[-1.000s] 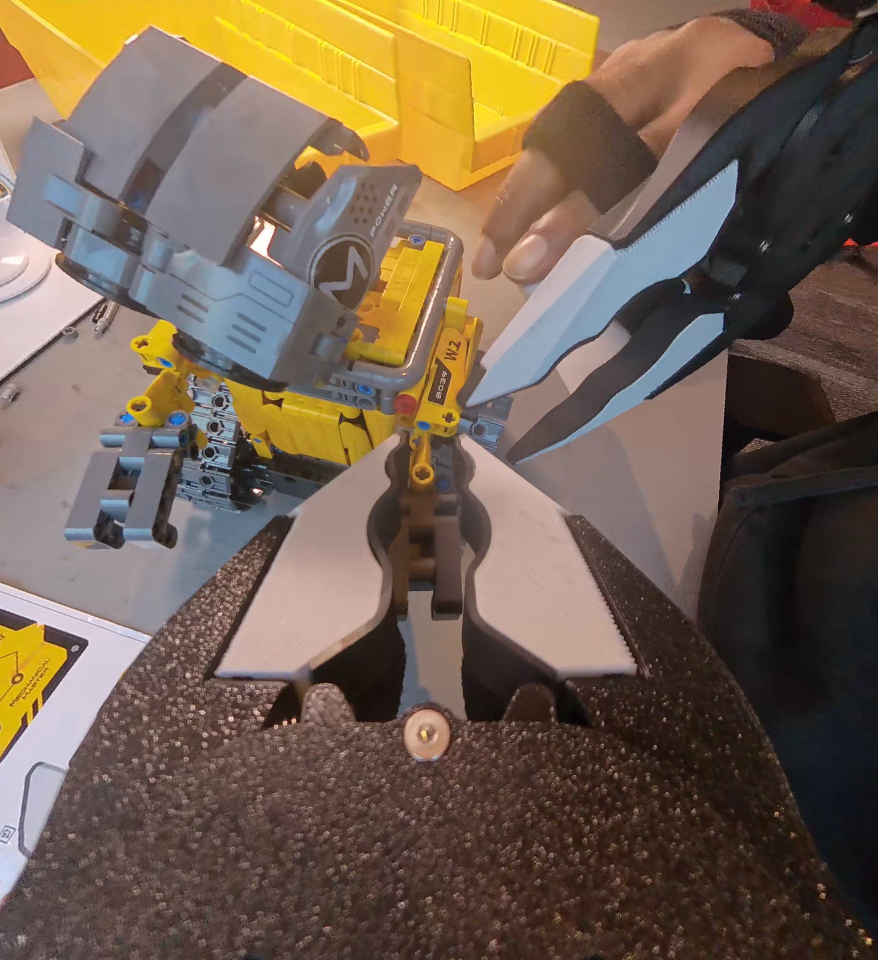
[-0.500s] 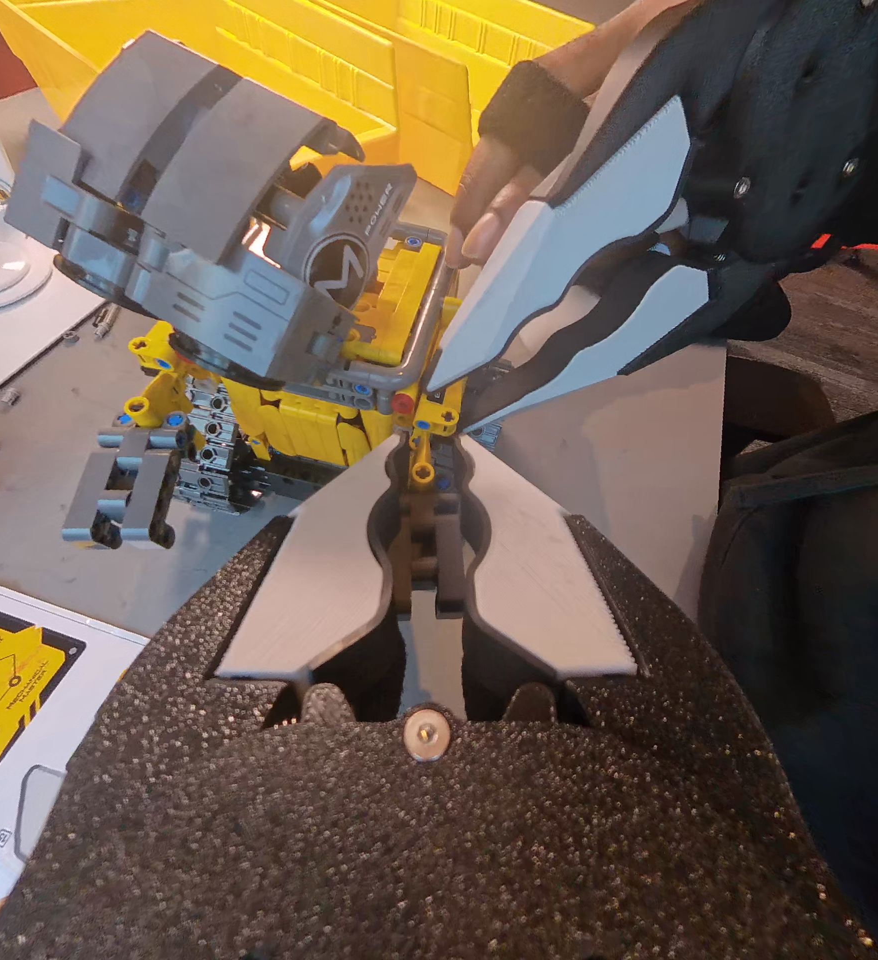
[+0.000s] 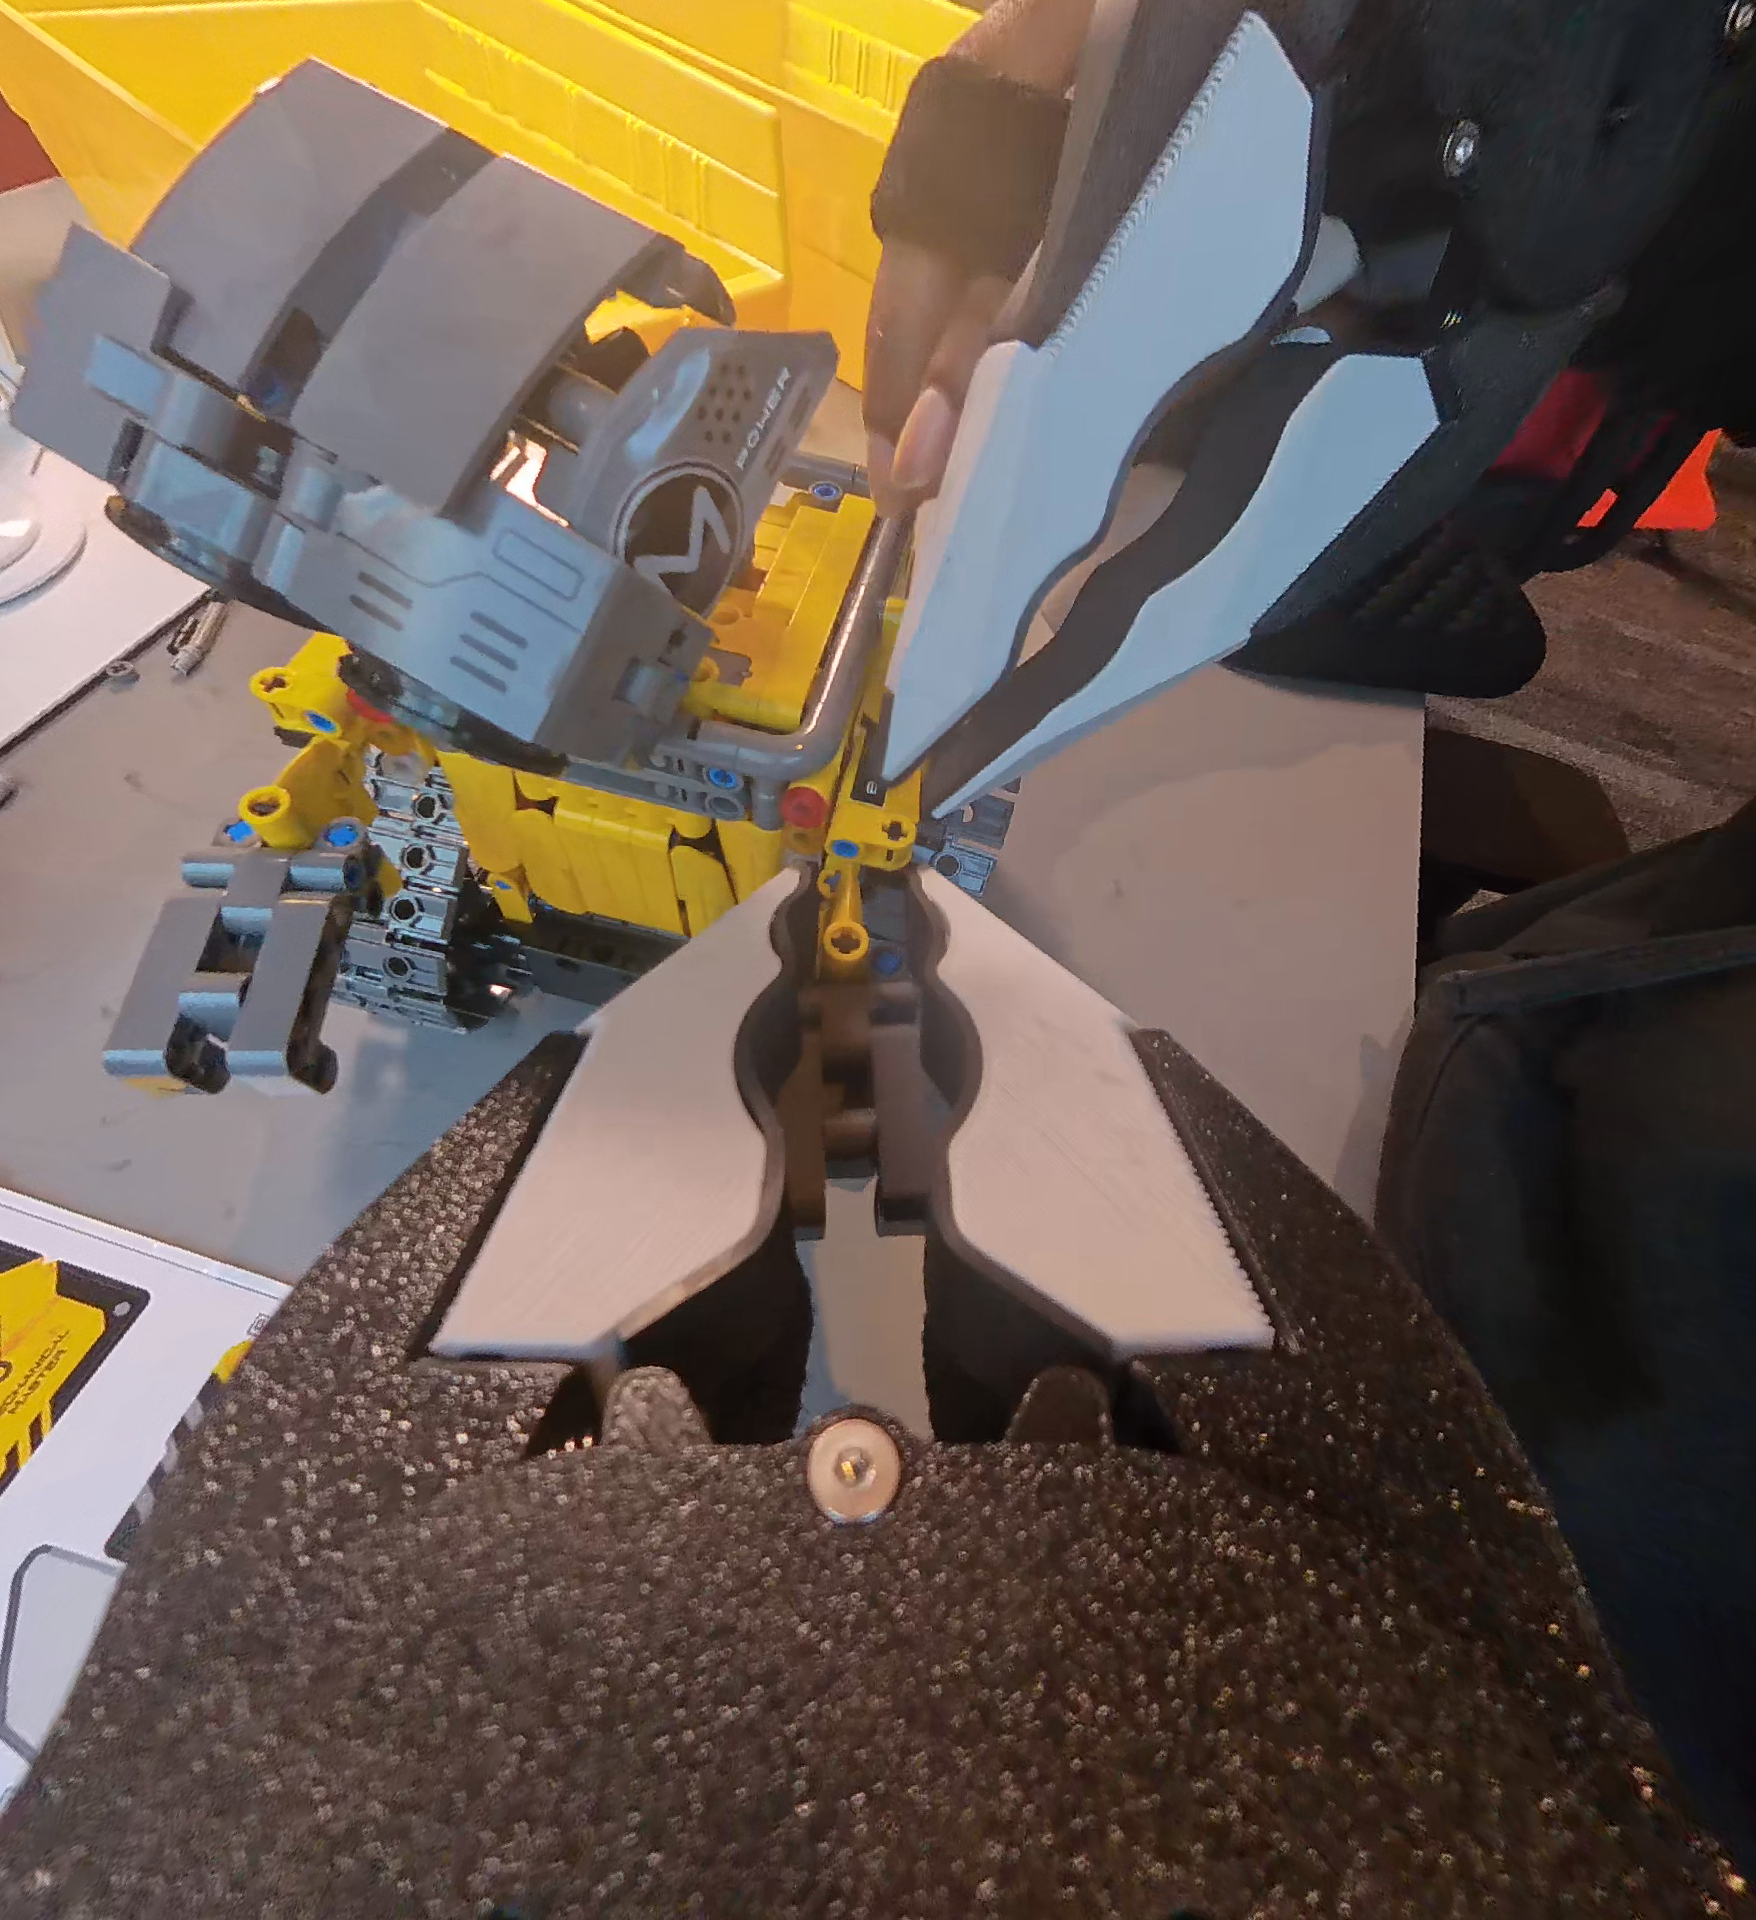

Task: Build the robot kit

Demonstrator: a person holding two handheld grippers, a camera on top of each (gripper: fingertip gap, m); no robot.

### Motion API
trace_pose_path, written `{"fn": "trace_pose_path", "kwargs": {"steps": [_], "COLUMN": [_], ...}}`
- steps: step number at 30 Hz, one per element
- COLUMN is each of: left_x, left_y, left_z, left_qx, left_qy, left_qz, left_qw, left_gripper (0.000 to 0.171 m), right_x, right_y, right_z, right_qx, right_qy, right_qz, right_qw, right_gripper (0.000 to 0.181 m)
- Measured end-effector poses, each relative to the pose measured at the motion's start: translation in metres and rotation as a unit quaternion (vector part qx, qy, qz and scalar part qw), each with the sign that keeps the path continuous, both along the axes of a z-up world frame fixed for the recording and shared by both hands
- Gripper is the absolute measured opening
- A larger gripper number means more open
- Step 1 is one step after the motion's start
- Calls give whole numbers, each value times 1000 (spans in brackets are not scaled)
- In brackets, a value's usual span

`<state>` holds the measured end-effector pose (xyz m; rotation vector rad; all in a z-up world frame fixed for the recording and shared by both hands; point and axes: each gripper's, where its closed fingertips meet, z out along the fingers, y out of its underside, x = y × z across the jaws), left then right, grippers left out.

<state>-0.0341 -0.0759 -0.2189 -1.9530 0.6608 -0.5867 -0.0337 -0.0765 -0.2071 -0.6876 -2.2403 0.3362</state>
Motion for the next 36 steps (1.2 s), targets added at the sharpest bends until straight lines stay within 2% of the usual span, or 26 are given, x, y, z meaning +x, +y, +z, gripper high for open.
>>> {"fn": "trace_pose_path", "kwargs": {"steps": [4,8,13,20,24,28,36], "left_x": [-1,-1,-1,0,0,0,-1], "left_y": [1,1,1,0,0,0,0], "left_z": [-1,-1,-1,-1,0,0,-1], "left_qx": [0,-1,-4,-17,-21,-19,-11], "left_qy": [1,1,0,-18,-26,-25,-14], "left_qz": [2,2,5,8,8,10,14], "left_qw": [1000,1000,1000,1000,999,999,1000], "left_gripper": [15,15,15,15,15,15,15], "right_x": [-1,-1,-5,-5,-4,-6,-7], "right_y": [0,0,-1,-3,-3,-2,-1], "right_z": [1,1,0,1,1,3,-1], "right_qx": [6,81,199,279,276,185,101], "right_qy": [18,53,112,181,184,162,73], "right_qz": [2,20,54,73,75,31,-23], "right_qw": [1000,995,972,940,940,969,992], "right_gripper": [2,3,3,1,1,7,5]}}
